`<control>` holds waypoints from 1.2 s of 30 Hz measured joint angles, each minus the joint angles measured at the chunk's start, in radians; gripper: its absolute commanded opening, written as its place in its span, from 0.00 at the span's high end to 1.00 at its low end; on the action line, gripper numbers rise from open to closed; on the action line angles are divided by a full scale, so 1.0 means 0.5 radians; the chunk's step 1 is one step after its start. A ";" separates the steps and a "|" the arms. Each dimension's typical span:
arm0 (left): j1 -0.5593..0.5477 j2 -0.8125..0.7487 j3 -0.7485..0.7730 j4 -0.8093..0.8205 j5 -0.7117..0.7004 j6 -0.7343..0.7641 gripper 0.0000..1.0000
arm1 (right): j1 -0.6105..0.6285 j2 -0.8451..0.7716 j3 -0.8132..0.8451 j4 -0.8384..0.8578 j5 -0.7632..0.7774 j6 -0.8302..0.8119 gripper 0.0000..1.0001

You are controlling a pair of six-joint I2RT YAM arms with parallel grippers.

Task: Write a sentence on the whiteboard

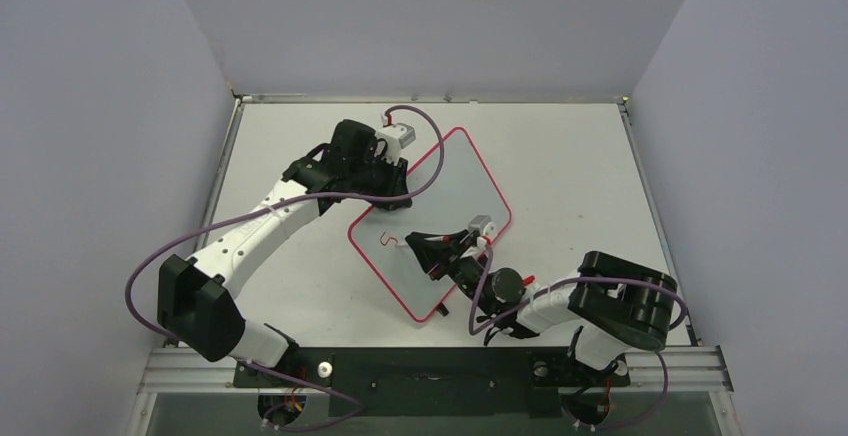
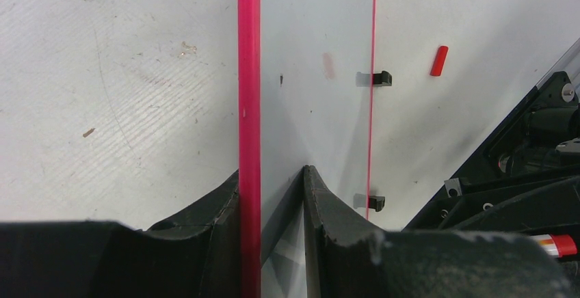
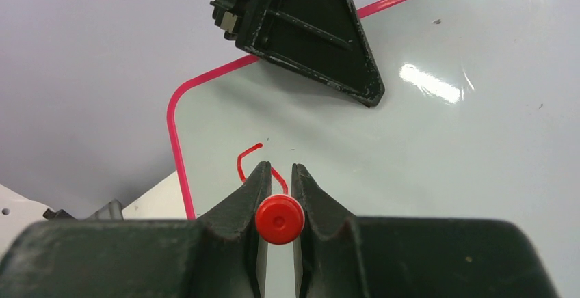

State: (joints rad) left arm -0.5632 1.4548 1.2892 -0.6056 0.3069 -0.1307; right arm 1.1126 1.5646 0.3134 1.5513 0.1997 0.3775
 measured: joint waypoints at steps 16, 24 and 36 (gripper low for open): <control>-0.012 -0.011 0.000 0.000 -0.015 0.000 1.00 | 0.184 0.013 0.165 -0.139 0.027 -0.010 1.00; -0.023 -0.022 0.000 -0.001 -0.029 0.001 1.00 | 0.187 -0.116 0.262 -0.356 0.027 -0.099 1.00; -0.025 -0.024 -0.001 -0.004 -0.031 0.001 1.00 | 0.189 -0.572 0.262 -0.587 0.053 -0.316 1.00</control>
State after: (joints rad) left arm -0.5758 1.4429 1.2888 -0.6075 0.2913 -0.1303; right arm 1.2072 1.2785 0.4446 1.2575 0.2264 0.2195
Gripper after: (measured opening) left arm 0.239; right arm 0.102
